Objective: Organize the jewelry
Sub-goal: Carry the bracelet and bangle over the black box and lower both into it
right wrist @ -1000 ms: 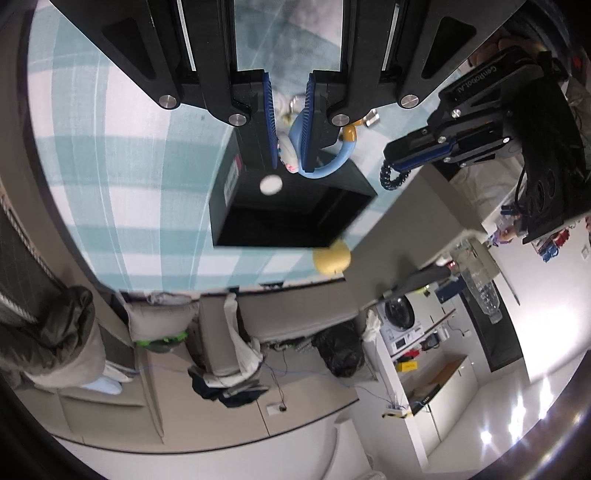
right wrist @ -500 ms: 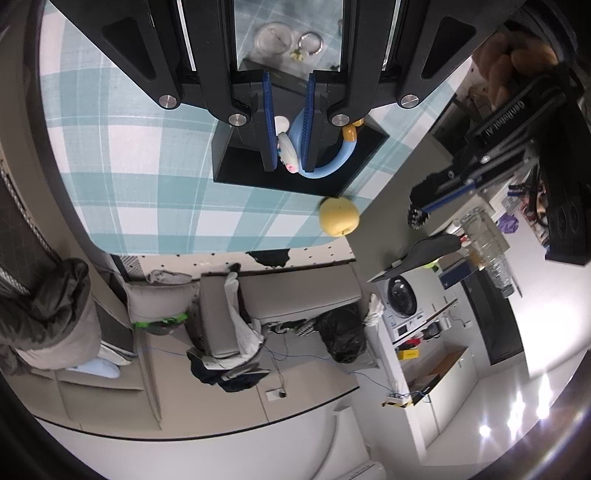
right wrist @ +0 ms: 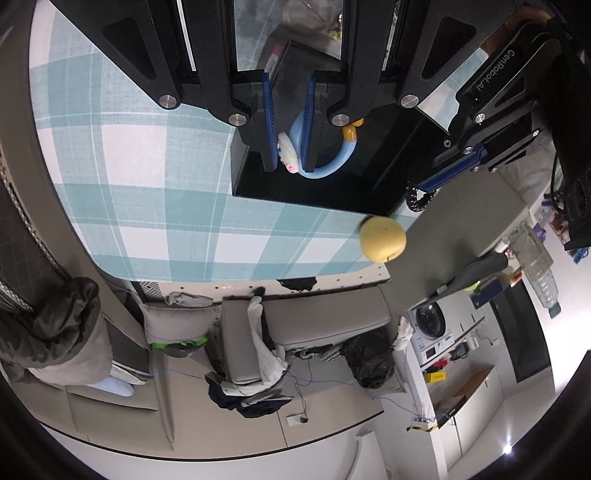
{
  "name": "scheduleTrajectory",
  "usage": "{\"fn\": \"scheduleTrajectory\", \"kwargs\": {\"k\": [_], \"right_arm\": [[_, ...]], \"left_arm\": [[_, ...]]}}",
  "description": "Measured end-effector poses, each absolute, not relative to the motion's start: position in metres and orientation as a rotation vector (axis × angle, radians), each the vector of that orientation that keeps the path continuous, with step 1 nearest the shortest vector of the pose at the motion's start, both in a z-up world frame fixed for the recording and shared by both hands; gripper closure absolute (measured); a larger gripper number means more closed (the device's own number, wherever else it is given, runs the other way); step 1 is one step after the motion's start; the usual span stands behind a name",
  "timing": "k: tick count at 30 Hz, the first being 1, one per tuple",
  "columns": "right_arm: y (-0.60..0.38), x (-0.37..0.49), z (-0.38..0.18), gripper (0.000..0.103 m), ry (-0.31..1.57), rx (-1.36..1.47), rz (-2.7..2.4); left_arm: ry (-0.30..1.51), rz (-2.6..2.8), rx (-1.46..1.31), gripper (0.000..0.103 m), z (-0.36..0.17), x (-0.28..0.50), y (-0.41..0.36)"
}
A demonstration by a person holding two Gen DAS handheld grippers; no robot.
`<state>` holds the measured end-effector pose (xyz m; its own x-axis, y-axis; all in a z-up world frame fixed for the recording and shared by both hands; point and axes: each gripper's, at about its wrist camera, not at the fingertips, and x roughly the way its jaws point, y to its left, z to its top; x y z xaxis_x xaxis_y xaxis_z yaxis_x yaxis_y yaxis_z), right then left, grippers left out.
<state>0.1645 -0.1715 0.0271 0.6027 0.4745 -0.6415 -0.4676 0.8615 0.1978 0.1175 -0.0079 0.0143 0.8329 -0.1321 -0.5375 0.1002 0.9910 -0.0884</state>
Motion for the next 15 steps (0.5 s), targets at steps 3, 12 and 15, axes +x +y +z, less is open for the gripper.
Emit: {"fn": "scheduleTrajectory", "kwargs": {"k": [3,12,15], "right_arm": [[-0.17,0.166,0.023,0.091,0.763,0.002,0.534],[-0.163,0.169,0.012,0.091,0.797,-0.008,0.518],[-0.161,0.169,0.012,0.091,0.798,-0.011,0.516]], "left_arm": [[0.594,-0.119,-0.066,0.098,0.01,0.119,-0.007],[0.63,-0.12,-0.055,0.098,0.003,0.12,-0.011],[0.64,-0.119,-0.059,0.098,0.002,0.12,-0.009]]}}
